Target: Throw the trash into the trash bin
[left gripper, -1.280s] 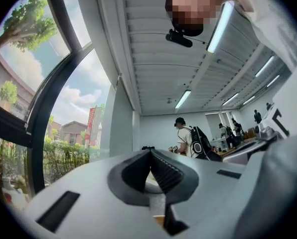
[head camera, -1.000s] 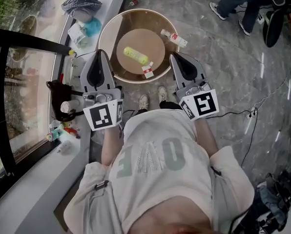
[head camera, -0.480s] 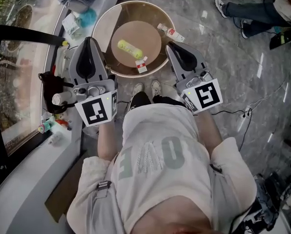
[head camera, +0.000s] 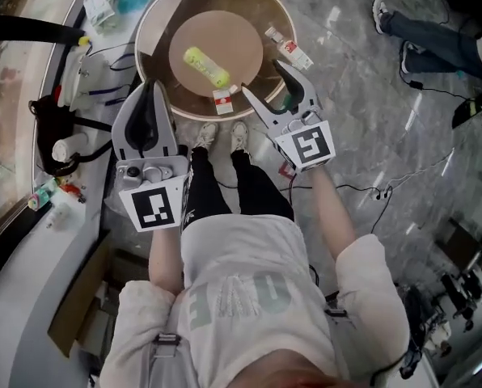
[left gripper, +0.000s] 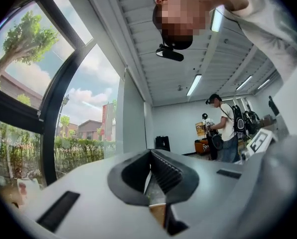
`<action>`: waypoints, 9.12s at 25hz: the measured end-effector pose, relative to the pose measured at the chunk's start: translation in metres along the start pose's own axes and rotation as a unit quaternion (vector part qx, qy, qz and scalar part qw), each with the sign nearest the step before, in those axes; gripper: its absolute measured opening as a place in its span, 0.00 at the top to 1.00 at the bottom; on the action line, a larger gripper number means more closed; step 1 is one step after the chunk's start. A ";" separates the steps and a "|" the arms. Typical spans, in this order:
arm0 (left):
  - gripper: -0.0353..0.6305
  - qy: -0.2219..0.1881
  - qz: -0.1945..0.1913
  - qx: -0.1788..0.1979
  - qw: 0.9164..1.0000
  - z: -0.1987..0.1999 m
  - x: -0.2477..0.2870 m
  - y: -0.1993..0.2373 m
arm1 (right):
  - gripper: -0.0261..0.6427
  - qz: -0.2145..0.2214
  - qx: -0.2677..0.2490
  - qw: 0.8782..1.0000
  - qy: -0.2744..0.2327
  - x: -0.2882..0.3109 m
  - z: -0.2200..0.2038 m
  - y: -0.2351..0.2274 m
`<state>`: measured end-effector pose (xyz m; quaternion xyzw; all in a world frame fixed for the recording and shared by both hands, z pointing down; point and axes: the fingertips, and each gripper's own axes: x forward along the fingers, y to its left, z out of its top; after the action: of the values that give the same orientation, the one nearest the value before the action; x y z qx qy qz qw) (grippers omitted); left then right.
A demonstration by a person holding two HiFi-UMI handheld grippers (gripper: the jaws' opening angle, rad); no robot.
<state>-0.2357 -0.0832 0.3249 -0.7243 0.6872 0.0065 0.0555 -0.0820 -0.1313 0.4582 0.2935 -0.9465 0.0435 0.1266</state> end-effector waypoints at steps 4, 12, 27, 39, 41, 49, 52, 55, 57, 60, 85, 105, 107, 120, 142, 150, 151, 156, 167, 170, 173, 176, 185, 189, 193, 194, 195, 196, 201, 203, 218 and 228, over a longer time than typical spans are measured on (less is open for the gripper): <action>0.93 0.053 0.006 -0.021 0.998 -0.063 -0.011 0.001 | 0.54 0.041 0.065 0.987 0.139 0.044 -0.162 0.014; 0.93 0.095 -0.015 -0.037 0.995 -0.139 -0.028 -0.009 | 0.55 0.049 0.095 0.949 0.296 0.082 -0.341 0.022; 0.93 0.124 0.007 -0.031 0.992 -0.164 -0.035 0.014 | 0.76 0.101 0.004 0.924 0.370 0.094 -0.375 0.033; 0.93 0.025 -0.007 -0.022 0.999 -0.049 0.005 0.032 | 0.77 0.002 0.005 0.956 0.294 0.094 -0.213 -0.009; 0.93 0.004 -0.021 -0.030 0.999 -0.028 0.007 0.028 | 0.77 -0.015 0.005 0.962 0.272 0.084 -0.176 -0.008; 0.93 -0.036 -0.087 -0.020 0.995 0.030 0.022 -0.005 | 0.77 -0.124 0.029 0.987 0.101 0.010 0.000 -0.010; 0.93 -0.063 -0.099 -0.018 0.993 0.050 0.033 -0.016 | 0.77 -0.154 0.030 0.986 0.047 -0.025 0.043 -0.019; 0.93 -0.079 -0.114 -0.020 0.990 0.059 0.040 -0.028 | 0.77 -0.175 0.026 0.984 0.018 -0.051 0.069 -0.023; 0.93 -0.081 -0.124 -0.023 0.989 0.062 0.044 -0.035 | 0.77 -0.190 0.021 0.982 0.008 -0.064 0.080 -0.026; 0.93 -0.086 -0.137 -0.028 0.986 0.066 0.045 -0.045 | 0.77 -0.210 0.019 0.978 0.000 -0.080 0.087 -0.031; 0.93 0.006 -0.310 -0.046 0.950 0.009 0.054 -0.265 | 0.77 -0.361 0.187 0.895 0.183 -0.287 -0.146 -0.108; 0.93 0.101 -0.338 -0.030 0.935 -0.067 0.042 -0.335 | 0.77 -0.323 0.279 0.841 0.332 -0.265 -0.345 -0.130; 0.93 0.099 -0.343 -0.029 0.933 -0.067 0.040 -0.339 | 0.66 -0.333 0.275 0.844 0.319 -0.260 -0.347 -0.131; 0.93 0.081 -0.350 -0.038 0.932 -0.053 0.040 -0.340 | 0.56 -0.349 0.260 0.857 0.275 -0.246 -0.303 -0.140; 0.93 -0.124 -0.213 -0.051 0.968 0.131 0.063 -0.175 | 0.94 -0.295 -0.038 0.938 -0.179 -0.151 0.197 -0.077; 0.93 -0.166 -0.168 -0.046 0.971 0.149 0.044 -0.123 | 0.94 -0.221 -0.038 0.954 -0.200 -0.115 0.223 -0.035; 0.93 -0.170 -0.163 -0.040 0.971 0.150 0.040 -0.120 | 0.94 -0.215 -0.039 0.955 -0.200 -0.112 0.224 -0.031; 0.93 -0.178 -0.153 -0.054 0.971 0.153 0.035 -0.112 | 0.94 -0.190 -0.047 0.961 -0.195 -0.101 0.226 -0.018; 0.93 -0.152 -0.115 -0.058 0.980 0.135 0.034 -0.086 | 0.94 -0.172 -0.040 0.974 -0.139 -0.091 0.192 -0.012; 0.93 -0.140 -0.101 -0.059 0.983 0.119 0.031 -0.074 | 0.94 -0.171 -0.004 0.981 -0.095 -0.075 0.157 -0.010; 0.93 -0.126 -0.092 -0.057 0.986 0.094 0.022 -0.063 | 0.73 -0.179 0.063 0.981 -0.039 -0.055 0.098 -0.005; 0.93 -0.111 -0.083 -0.049 0.989 0.045 0.012 -0.051 | 0.57 -0.176 0.112 0.978 0.022 -0.022 0.008 0.009; 0.93 0.018 -0.024 -0.084 0.996 -0.166 -0.024 0.001 | 0.50 -0.124 0.200 0.924 0.301 0.070 -0.329 0.089; 0.93 0.057 0.005 -0.092 0.994 -0.208 -0.044 0.017 | 0.50 -0.136 0.200 0.902 0.359 0.078 -0.394 0.099; 0.93 0.069 0.020 -0.100 0.992 -0.215 -0.054 0.027 | 0.50 -0.154 0.219 0.882 0.388 0.073 -0.421 0.103; 0.93 0.069 0.019 -0.098 0.993 -0.213 -0.055 0.028 | 0.50 -0.160 0.210 0.881 0.392 0.072 -0.423 0.103; 0.93 0.068 0.018 -0.097 0.993 -0.211 -0.055 0.030 | 0.53 -0.163 0.197 0.881 0.398 0.071 -0.424 0.102; 0.93 0.067 0.019 -0.097 0.993 -0.209 -0.054 0.032 | 0.54 -0.164 0.187 0.880 0.404 0.071 -0.424 0.101; 0.93 0.057 0.023 -0.099 0.993 -0.174 -0.044 0.043 | 0.54 -0.160 0.163 0.895 0.383 0.076 -0.369 0.089; 0.93 0.050 0.018 -0.102 0.993 -0.145 -0.037 0.044 | 0.54 -0.166 0.158 0.908 0.350 0.077 -0.317 0.078; 0.93 -0.092 -0.076 -0.073 0.990 0.066 0.032 0.013 | 0.54 -0.203 0.092 0.974 -0.044 0.023 0.134 0.034; 0.93 -0.093 -0.129 -0.083 0.984 0.069 0.042 -0.010 | 0.54 -0.219 0.071 0.971 -0.066 0.004 0.162 0.040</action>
<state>-0.2189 -0.1185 0.2534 -0.8055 0.5766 0.1235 0.0592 -0.1429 -0.1256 0.3029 0.5042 -0.8600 0.0619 0.0490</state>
